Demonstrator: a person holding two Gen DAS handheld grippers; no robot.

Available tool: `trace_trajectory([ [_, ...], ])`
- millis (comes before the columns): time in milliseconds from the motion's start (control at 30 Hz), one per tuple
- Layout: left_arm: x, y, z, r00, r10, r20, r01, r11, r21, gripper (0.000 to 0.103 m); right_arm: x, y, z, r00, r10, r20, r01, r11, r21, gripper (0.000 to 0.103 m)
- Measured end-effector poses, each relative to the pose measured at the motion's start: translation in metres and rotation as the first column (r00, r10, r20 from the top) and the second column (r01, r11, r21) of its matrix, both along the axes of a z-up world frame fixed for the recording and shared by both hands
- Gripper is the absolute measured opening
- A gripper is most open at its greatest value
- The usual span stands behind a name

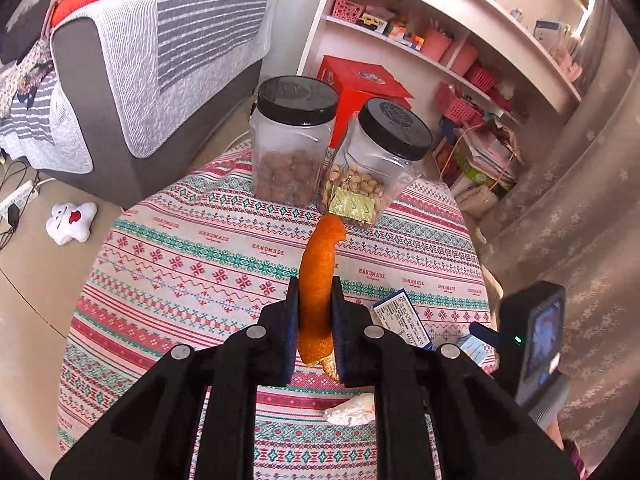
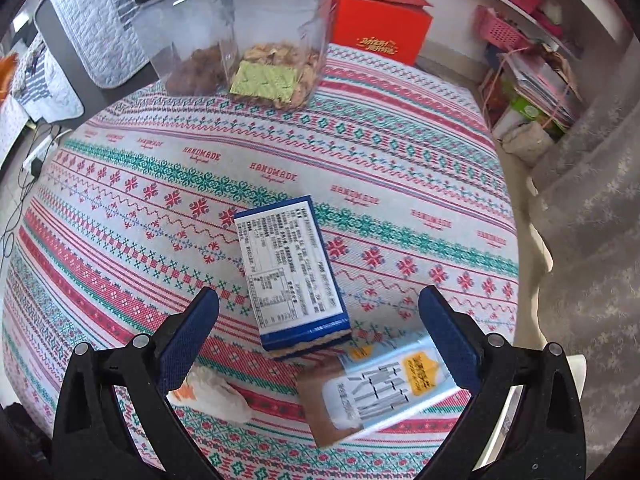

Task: Collect trash
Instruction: 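Grasp the blue-and-white box with the right gripper and lift it, then carry the blue-and-white box over the bin and open the right gripper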

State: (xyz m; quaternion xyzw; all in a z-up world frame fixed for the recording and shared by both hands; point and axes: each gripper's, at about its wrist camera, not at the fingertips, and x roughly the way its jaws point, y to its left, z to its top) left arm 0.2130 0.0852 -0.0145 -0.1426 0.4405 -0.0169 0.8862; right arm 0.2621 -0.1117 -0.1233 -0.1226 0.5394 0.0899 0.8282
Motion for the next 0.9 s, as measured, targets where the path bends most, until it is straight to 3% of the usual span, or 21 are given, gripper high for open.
trace_trajectory([
  [100,-0.007,0.011,0.002,1.0,0.006,-0.004,-0.006,1.0,0.015,0.015,0.014,0.015,-0.014,0.997,0.047,-0.058,-0.046,0.999,0.019,0.096],
  [200,-0.008,0.025,-0.004,0.999,0.031,-0.018,-0.031,0.999,0.022,0.015,0.024,0.026,-0.027,0.994,0.066,-0.086,-0.068,0.997,-0.021,0.096],
  [233,-0.008,0.029,-0.007,0.999,0.041,-0.027,-0.041,0.999,0.022,0.015,0.027,0.028,-0.03,0.994,0.067,-0.087,-0.07,0.997,-0.033,0.091],
  [300,-0.005,0.034,-0.014,0.998,0.053,-0.044,-0.052,0.998,0.021,0.015,0.033,0.03,-0.037,0.991,0.064,-0.119,-0.066,0.998,-0.011,0.056],
  [367,-0.006,0.037,-0.017,0.997,0.058,-0.05,-0.057,0.998,0.026,0.015,0.037,0.027,-0.038,0.991,0.033,-0.13,-0.03,0.999,0.03,0.055],
  [500,-0.006,0.04,-0.018,0.996,0.072,-0.043,-0.071,0.997,0.03,0.015,0.031,0.027,-0.014,0.999,0.003,-0.034,0.0,0.995,0.097,0.055],
  [667,-0.013,0.041,-0.005,0.994,0.105,0.004,-0.105,0.994,0.038,0.015,0.01,0.027,0.041,0.992,-0.056,0.11,0.035,0.982,0.185,0.055],
  [833,-0.032,0.031,0.02,0.985,0.132,0.113,-0.143,0.985,0.096,0.015,-0.013,0.013,0.093,0.963,-0.143,0.229,0.079,0.961,0.265,0.055],
  [900,-0.042,0.026,0.031,0.978,0.138,0.157,-0.156,0.983,0.102,0.015,-0.033,0.008,0.116,0.934,-0.186,0.304,0.101,0.956,0.276,0.056],
])
